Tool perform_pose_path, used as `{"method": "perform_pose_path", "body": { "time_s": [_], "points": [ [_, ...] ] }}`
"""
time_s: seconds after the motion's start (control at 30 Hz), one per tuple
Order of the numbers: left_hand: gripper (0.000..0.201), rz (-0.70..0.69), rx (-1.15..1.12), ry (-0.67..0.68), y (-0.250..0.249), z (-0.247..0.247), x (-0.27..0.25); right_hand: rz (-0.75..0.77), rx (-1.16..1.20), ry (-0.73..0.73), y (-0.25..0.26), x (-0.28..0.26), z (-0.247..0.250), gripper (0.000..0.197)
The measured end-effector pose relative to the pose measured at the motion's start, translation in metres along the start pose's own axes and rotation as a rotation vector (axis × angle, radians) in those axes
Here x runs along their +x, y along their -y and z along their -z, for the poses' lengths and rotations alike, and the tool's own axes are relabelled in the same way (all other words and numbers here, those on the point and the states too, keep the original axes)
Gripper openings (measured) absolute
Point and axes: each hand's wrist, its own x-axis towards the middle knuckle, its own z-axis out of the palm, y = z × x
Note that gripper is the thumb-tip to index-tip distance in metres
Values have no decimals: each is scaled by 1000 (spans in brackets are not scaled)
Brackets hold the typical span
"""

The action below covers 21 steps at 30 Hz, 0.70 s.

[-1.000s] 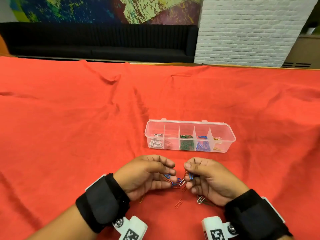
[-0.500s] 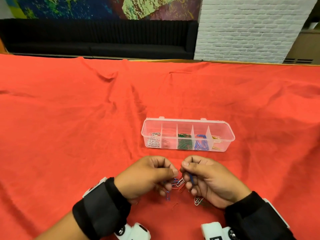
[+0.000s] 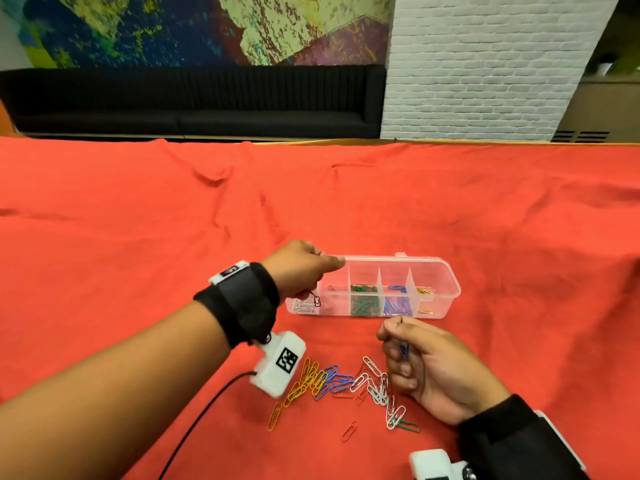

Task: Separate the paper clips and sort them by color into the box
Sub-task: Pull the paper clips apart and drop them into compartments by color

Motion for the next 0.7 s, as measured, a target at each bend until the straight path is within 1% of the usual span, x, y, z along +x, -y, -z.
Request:
{"method": "perform_pose_path", "body": {
  "time_s": [0.03,0.07,0.13,0.2,0.3,0.37,0.43,0.5,0.57,0.7],
  "points": [
    [30,25,-161,18,-1,-2,-4,1,33,8,2,0,2,25],
    [27,73,-348,65,0,-5,-11,-7,85,25,4,-1,2,22],
    [23,183,-671,208,0,-12,-28,-26,166,65,6,-2,4,21],
    [21,239,-847,323,4,-19,-43,-40,128,87,5,-2,2,28],
    [16,260,-962,407,10,-30,-58,-79,35,144,0,-2,-5,31],
    [11,243,-1005,419,13,-36,-66,-86,-4,161,-2,-3,-7,23],
    [6,211,-1034,393,17,-39,-69,-70,-20,143,-1,-3,-7,15],
    [15,165,-1015,346,25,-39,-69,-61,-20,135,1,-4,-6,9],
    [24,98,-886,307,32,-39,-69,-65,-13,136,3,-6,-5,7],
    [29,-42,-486,302,38,-39,-74,-72,-3,130,4,-7,-4,9]
  ]
}}
